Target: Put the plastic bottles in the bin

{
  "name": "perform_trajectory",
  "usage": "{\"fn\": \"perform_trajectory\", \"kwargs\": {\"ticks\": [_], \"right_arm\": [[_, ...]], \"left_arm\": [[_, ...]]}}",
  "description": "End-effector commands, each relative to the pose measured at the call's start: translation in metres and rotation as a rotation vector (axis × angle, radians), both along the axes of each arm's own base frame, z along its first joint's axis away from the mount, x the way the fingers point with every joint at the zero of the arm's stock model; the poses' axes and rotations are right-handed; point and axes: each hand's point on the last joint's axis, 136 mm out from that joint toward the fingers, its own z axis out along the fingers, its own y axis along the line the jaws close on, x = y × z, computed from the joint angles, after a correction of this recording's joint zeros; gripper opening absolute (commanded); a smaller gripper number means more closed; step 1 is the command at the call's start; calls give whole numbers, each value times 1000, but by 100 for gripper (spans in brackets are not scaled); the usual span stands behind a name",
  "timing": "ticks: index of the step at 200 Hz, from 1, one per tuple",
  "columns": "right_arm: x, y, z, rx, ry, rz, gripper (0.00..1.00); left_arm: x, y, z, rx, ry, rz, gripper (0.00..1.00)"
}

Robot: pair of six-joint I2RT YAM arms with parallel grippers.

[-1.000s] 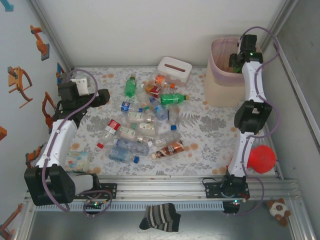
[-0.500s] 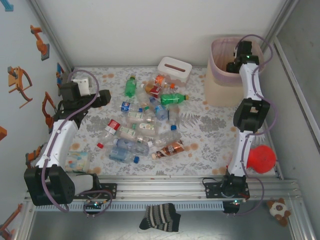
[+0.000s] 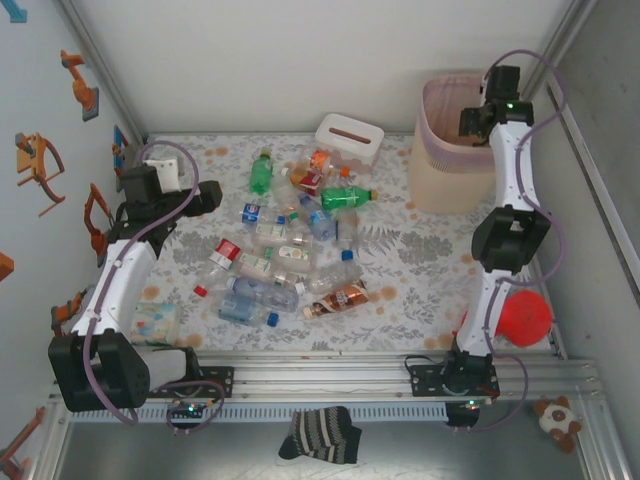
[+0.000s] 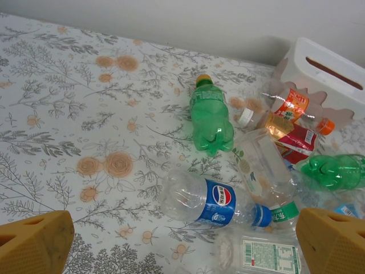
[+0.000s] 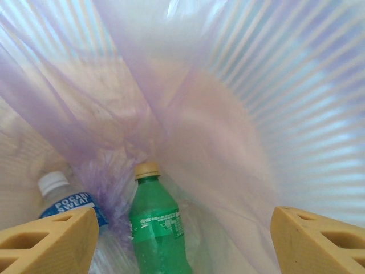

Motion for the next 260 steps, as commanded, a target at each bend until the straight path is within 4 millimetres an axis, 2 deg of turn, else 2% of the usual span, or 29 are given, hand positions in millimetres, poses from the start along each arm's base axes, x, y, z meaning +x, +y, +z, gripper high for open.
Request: {"fn": "perform_trajectory", "kwargs": {"ticks": [1,26,54,84,127,149,181,234,253,260], "right_arm": [[-22,9,57,42,-102,-4,77],[-38,24,83,75,-151,26,77],[-56,47,101,121,-174,61,75],[-80,83,105,185,-149,101,72],[-115,147,93,213,-86,199,70],[-130,175,77,245,-50,236,70],[-143,210,40,307,5,260,69],[-143,268,-51,420,202,295,68],[-142,286,-81,430,250,296,71],[-142,291,-93,434,269,292,76]], "left_arm": [[-3,-3,5,1,-17,-19,100],[-2,-4,5,-1,-21,-23,100],[-3,-3,7,3,-26,-20,100],[-4,-2,9,10,-31,-16,100],[-5,-1,8,19,-29,-12,100],[-5,-2,8,24,-31,-12,100],[-6,-5,8,28,-31,-21,100],[-10,-12,10,50,-35,-39,100],[-11,-12,11,60,-39,-37,100],[-11,-12,11,61,-40,-37,100]]}}
